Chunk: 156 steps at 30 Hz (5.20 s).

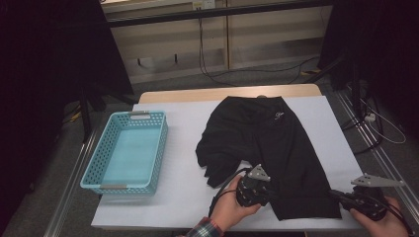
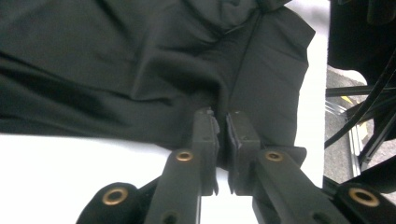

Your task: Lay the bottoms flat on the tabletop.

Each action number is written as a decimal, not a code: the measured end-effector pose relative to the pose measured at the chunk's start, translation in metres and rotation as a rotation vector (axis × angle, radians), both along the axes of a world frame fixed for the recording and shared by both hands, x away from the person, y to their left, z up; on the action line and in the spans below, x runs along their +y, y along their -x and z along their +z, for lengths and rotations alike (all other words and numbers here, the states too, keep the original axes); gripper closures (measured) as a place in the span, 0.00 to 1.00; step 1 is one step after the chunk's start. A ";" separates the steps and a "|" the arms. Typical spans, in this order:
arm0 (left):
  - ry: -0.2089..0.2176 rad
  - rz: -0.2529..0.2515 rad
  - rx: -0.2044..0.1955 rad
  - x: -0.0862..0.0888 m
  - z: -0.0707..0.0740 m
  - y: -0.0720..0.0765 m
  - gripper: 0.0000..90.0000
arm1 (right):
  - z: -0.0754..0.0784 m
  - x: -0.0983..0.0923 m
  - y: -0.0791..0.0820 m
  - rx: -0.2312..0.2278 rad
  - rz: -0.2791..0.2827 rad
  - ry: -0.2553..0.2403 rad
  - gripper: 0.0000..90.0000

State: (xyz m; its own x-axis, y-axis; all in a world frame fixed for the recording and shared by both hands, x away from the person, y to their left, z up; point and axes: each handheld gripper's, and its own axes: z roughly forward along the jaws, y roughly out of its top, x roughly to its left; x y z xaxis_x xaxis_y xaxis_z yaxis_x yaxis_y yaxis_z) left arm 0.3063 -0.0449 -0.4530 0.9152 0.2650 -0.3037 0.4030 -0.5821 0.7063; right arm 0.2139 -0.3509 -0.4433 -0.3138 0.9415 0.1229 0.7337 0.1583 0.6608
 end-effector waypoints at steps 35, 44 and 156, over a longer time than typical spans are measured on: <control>0.010 0.164 -0.220 0.058 0.031 -0.045 0.24 | 0.010 0.004 -0.013 -0.075 -0.021 0.051 0.64; 0.010 0.182 -0.214 0.066 0.031 -0.049 0.24 | -0.004 0.008 -0.058 -0.037 -0.065 0.058 0.84; -0.050 0.386 -0.203 0.146 0.033 -0.055 0.21 | -0.017 0.118 -0.286 -0.187 -0.005 -0.031 0.71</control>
State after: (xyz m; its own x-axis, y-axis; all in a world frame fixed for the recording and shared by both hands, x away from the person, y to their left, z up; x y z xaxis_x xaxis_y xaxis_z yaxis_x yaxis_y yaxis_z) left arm 0.3617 0.1009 -0.4199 0.7863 0.6087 -0.1060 0.4533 -0.4518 0.7684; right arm 0.5002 -0.2324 -0.4605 -0.3296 0.9397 0.0916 0.5984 0.1329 0.7901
